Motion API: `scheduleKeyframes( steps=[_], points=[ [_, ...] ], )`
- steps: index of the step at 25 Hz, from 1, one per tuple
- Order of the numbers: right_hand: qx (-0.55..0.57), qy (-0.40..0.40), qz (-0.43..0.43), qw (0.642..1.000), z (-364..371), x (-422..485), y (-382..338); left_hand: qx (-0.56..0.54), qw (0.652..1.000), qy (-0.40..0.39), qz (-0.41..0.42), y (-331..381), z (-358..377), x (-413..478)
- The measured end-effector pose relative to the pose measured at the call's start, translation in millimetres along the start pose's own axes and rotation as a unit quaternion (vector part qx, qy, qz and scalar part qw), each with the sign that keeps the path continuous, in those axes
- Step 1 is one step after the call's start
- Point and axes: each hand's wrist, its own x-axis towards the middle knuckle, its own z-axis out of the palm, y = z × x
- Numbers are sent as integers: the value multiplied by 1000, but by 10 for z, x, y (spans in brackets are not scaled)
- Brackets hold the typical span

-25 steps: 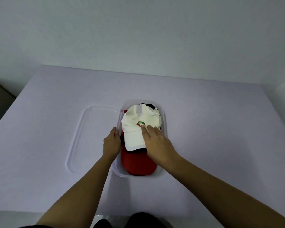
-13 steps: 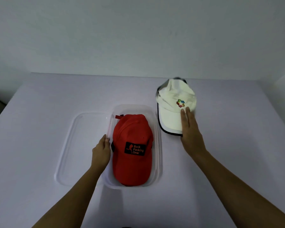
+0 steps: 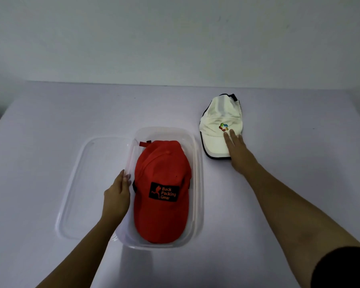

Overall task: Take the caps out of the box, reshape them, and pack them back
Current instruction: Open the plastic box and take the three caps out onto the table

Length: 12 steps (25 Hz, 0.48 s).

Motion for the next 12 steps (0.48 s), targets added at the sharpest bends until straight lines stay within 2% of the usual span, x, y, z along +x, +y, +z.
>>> scheduleKeyframes(
  steps=[2, 3, 4, 6, 8, 9, 12],
  points=[
    [12, -54, 16, 998, -143, 15, -97, 2, 1000, 1, 3, 14, -4, -3],
    [35, -53, 8, 998, -197, -47, -221, 1, 1000, 1, 4, 24, -2, -4],
    [68, -30, -29, 997, -241, -153, -389, 0, 1000, 0, 3, 43, 0, -2],
    [117, 59, -170, 977, -244, -505, -860, -5, 1000, -3, 0, 56, -9, -16],
    [113, 86, -275, 951, -135, -916, -1317, -9, 1000, -5, 0, 63, -24, -37],
    [102, 55, -287, 951, -67, -1089, -1496, -8, 1000, -8, 0, 63, -31, -46],
    [14, -117, -234, 965, 110, -1321, -1741, 0, 1000, -15, -3, 80, -53, -60]
  ],
)
